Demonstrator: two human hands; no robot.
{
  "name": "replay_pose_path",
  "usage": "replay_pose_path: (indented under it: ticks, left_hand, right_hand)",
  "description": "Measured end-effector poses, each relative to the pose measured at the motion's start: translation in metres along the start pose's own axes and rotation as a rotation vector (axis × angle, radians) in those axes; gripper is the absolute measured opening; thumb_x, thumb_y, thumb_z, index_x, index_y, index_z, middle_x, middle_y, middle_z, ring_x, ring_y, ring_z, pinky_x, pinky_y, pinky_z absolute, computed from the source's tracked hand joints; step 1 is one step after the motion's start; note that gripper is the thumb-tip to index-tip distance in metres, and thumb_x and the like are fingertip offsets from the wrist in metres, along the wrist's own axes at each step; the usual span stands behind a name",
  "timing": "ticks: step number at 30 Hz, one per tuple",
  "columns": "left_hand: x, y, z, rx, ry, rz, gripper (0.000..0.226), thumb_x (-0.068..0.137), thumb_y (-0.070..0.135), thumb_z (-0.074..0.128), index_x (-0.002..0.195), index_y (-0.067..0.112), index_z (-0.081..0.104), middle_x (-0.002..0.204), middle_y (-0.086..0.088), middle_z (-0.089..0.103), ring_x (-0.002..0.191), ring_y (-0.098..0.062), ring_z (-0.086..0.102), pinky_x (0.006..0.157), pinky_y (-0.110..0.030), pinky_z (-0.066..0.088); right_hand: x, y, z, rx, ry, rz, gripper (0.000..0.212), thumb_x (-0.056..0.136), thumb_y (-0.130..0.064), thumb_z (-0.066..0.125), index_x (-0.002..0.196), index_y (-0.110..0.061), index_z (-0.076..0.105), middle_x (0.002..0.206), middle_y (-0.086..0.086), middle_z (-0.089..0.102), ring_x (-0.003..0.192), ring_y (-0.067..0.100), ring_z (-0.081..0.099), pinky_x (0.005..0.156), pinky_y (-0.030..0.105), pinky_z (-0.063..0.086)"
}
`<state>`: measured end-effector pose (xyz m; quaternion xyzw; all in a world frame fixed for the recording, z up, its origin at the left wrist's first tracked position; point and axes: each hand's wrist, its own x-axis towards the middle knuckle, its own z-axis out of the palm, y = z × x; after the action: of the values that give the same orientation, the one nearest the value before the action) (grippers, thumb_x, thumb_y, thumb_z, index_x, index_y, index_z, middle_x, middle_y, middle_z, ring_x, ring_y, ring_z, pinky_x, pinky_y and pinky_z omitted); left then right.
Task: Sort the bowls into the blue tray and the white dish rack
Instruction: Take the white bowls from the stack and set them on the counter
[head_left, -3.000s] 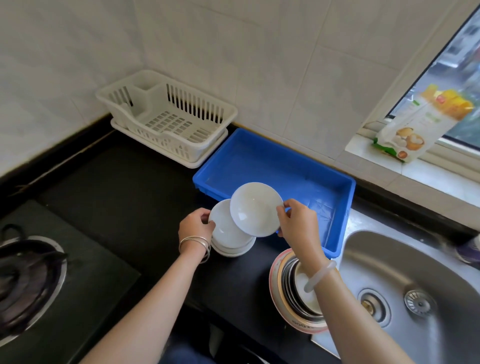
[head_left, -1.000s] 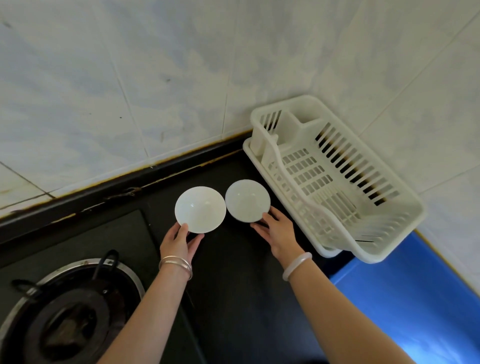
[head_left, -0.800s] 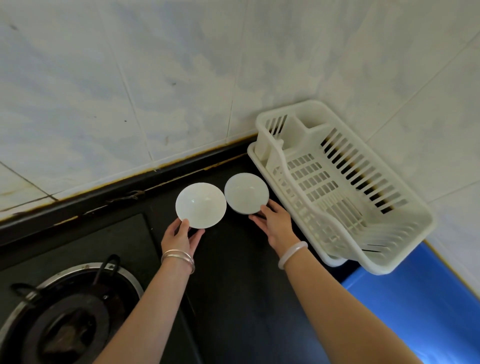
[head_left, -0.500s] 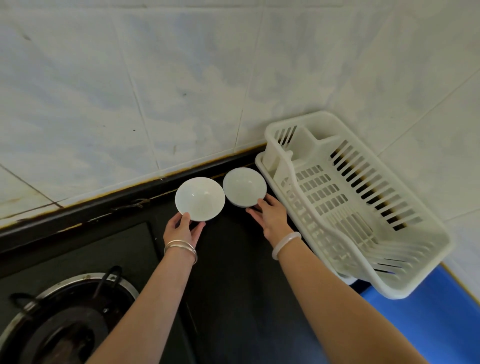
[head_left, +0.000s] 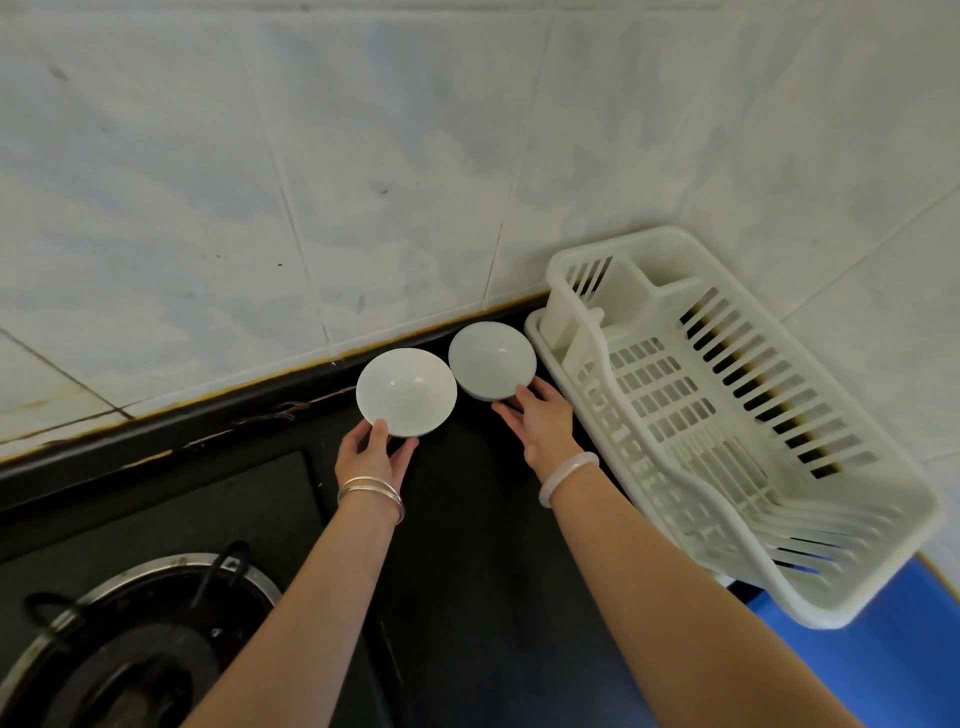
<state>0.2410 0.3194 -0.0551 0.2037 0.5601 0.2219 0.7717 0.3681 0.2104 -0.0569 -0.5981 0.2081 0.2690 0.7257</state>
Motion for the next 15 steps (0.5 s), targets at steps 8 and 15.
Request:
replay_pose_path:
  ticks: [8, 15]
  left_hand:
    - [-0.001, -0.002, 0.000, 0.010, 0.019, 0.027, 0.031, 0.088, 0.011, 0.057, 0.119, 0.015, 0.056, 0.136, -0.009, 0.046, 0.123, -0.033, 0.048, 0.080, -0.039, 0.057]
    - [-0.012, -0.012, -0.005, 0.128, -0.035, 0.175, 0.041, 0.090, 0.008, 0.053, 0.129, 0.017, 0.051, 0.133, -0.007, 0.052, 0.116, -0.024, 0.055, 0.088, -0.030, 0.052]
  right_hand:
    - [-0.007, -0.003, -0.003, -0.127, -0.055, 0.036, 0.046, 0.100, -0.023, 0.044, 0.144, -0.017, 0.036, 0.131, 0.015, 0.057, 0.100, 0.026, 0.063, 0.082, 0.034, 0.052]
    - [-0.030, -0.009, -0.016, -0.340, -0.122, 0.007, 0.049, 0.100, -0.035, 0.040, 0.145, -0.019, 0.032, 0.144, 0.009, 0.046, 0.120, 0.030, 0.054, 0.099, 0.040, 0.047]
